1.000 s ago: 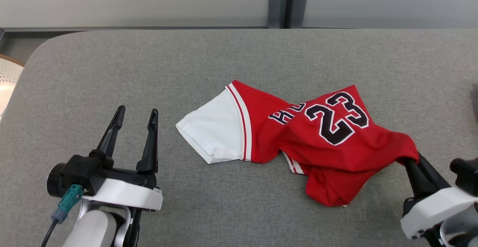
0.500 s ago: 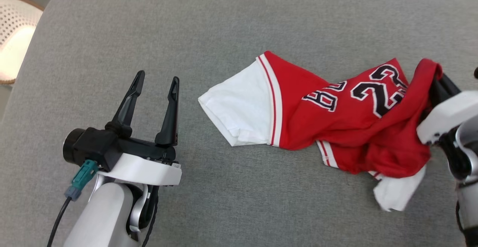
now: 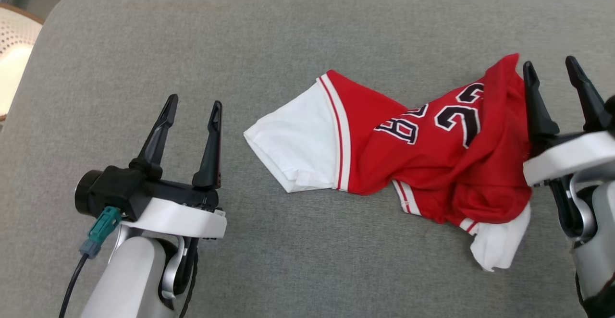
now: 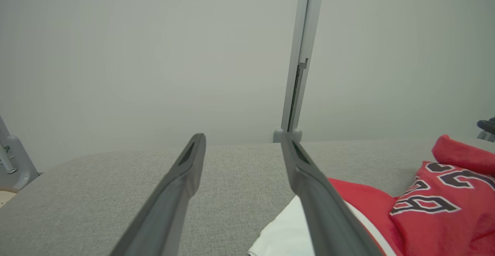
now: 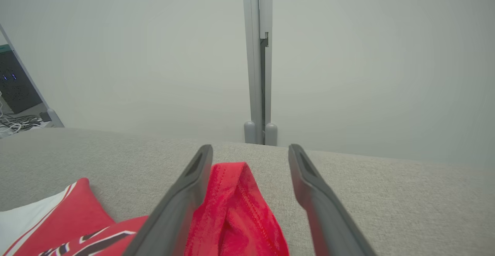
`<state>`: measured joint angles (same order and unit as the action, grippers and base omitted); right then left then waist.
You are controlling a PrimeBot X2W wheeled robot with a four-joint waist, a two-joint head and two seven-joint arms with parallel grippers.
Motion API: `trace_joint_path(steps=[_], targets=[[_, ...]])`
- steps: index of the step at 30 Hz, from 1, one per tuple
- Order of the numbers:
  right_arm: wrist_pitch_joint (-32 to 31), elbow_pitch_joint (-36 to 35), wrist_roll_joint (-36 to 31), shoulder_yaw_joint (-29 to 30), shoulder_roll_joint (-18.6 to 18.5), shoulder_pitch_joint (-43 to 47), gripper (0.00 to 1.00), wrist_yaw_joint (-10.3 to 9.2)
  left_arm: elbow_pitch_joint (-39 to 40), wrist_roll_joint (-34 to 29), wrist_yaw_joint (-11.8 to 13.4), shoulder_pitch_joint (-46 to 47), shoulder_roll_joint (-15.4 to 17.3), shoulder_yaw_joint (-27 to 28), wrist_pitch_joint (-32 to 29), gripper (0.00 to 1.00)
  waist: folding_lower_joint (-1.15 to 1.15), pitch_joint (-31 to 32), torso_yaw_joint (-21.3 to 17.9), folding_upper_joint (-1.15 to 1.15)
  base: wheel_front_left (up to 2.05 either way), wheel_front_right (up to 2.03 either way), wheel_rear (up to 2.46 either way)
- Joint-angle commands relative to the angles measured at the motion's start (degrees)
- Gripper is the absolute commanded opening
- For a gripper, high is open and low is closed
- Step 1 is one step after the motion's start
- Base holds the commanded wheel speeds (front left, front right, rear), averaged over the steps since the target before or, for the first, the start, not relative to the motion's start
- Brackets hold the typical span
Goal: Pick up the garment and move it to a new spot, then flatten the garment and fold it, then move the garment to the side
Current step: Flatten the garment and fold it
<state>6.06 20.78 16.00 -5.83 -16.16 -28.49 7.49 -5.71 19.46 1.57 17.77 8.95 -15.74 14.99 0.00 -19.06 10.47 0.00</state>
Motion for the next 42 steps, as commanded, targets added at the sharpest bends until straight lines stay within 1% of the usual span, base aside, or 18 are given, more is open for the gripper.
trace_joint_path(steps=[1,4,7,14,18,22,29,34,38,42], targets=[[1.2,-1.2,-0.4,0.5,-0.3,1.2,1.00,0.00,-0.1,-0.4,-0.2,-0.6,0.4,0.4,0.2,1.00,0.00,1.4,-1.4,0.00,0.00,0.00,0.00],[3.2,-5.1,-0.8,1.4,0.0,5.0,1.00,-0.01,-0.2,-0.7,-0.2,-1.9,0.5,1.1,0.3,1.00,0.00,3.2,-2.7,0.00,0.00,0.00,0.00],[3.3,-9.7,-1.5,2.5,0.4,9.3,1.00,0.00,-0.3,-1.0,0.1,-3.4,0.8,1.7,0.3,1.00,0.00,5.0,-3.8,0.00,0.00,0.00,0.00],[-0.3,-20.3,-3.7,5.3,3.0,21.2,1.00,-0.01,-0.4,-1.2,0.8,-7.2,2.2,2.4,0.2,1.00,0.00,8.8,-5.8,0.00,0.00,0.00,0.00],[-2.8,-24.4,-4.5,6.7,5.2,27.2,1.00,0.00,-0.2,-1.1,1.2,-8.9,2.9,2.6,-0.4,1.00,0.00,10.3,-6.4,0.00,0.00,0.00,0.00],[-4.8,-27.1,-5.2,7.0,6.6,30.9,1.00,0.00,0.4,-0.8,1.5,-10.4,3.6,2.7,-0.9,1.00,0.00,11.1,-6.9,0.00,0.00,0.00,0.00],[-6.3,-29.2,-5.8,7.0,7.7,32.9,1.00,0.00,1.2,-0.3,2.1,-11.5,3.8,2.5,-1.5,1.00,0.00,11.6,-7.0,0.00,0.00,0.00,0.00],[-6.9,-29.8,-5.7,7.3,7.8,32.9,1.00,0.00,1.8,-0.5,2.1,-11.2,4.0,2.2,-1.7,1.00,0.00,11.3,-6.7,0.00,0.00,0.00,0.00],[-7.5,-28.7,-5.1,7.1,7.5,32.7,1.00,0.00,2.1,-0.5,2.2,-10.4,4.0,1.9,-1.6,1.00,0.00,10.6,-6.2,0.00,0.00,0.00,0.00],[-8.7,-25.9,-4.0,4.7,6.9,31.6,1.00,0.00,2.3,-0.6,2.1,-9.0,3.6,1.4,-1.6,1.00,0.00,9.0,-5.1,0.00,0.00,0.00,0.00]])
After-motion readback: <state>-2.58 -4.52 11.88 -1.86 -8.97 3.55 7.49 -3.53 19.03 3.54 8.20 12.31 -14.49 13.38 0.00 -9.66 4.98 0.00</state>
